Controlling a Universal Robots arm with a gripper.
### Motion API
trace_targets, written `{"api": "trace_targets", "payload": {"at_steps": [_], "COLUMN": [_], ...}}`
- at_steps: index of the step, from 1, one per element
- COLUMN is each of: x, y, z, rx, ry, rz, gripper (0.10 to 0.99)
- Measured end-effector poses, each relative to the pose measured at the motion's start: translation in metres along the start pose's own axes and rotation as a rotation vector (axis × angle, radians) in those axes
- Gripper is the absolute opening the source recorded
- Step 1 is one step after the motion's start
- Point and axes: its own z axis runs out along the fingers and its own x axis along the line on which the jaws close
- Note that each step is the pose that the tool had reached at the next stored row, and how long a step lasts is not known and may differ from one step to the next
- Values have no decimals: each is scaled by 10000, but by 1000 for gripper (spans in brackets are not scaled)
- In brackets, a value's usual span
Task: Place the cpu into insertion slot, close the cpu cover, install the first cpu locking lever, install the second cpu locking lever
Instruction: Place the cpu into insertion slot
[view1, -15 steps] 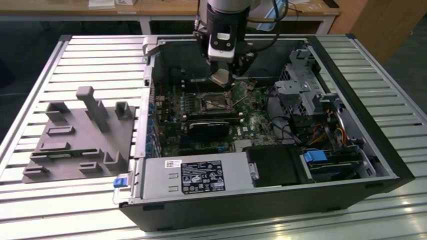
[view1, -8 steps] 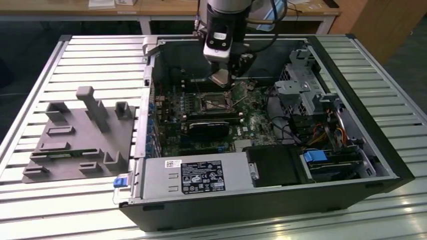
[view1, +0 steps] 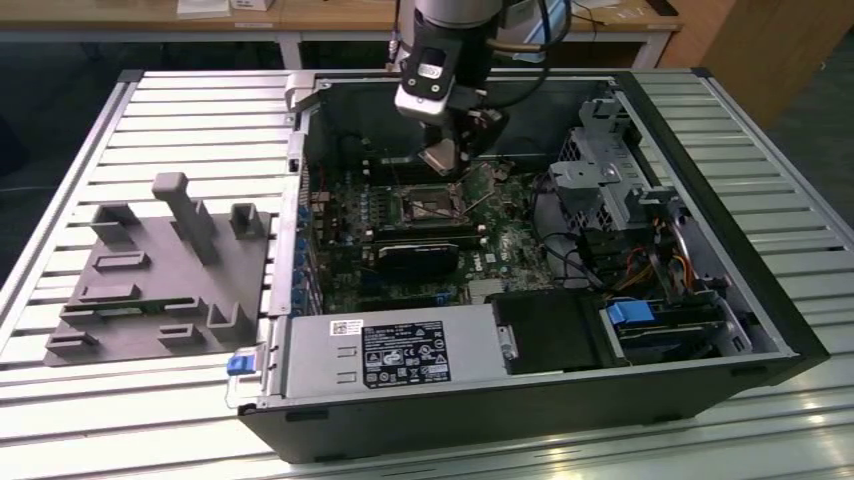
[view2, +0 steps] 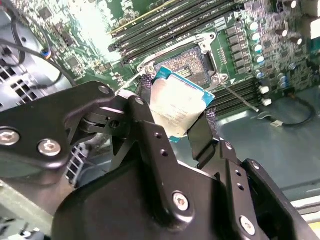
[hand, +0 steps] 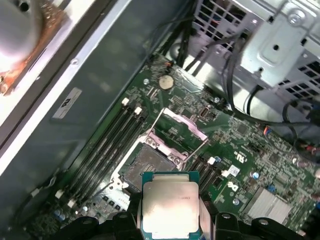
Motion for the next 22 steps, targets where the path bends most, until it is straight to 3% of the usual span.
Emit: {"api": "trace_targets", "payload": {"at_steps": [14, 22], "x": [-1, -1], "y": [-2, -3], "z": [28, 35], "rx": [-31, -43], "ry": [-145, -206], "rz": [2080, 2952], "gripper": [537, 537]}}
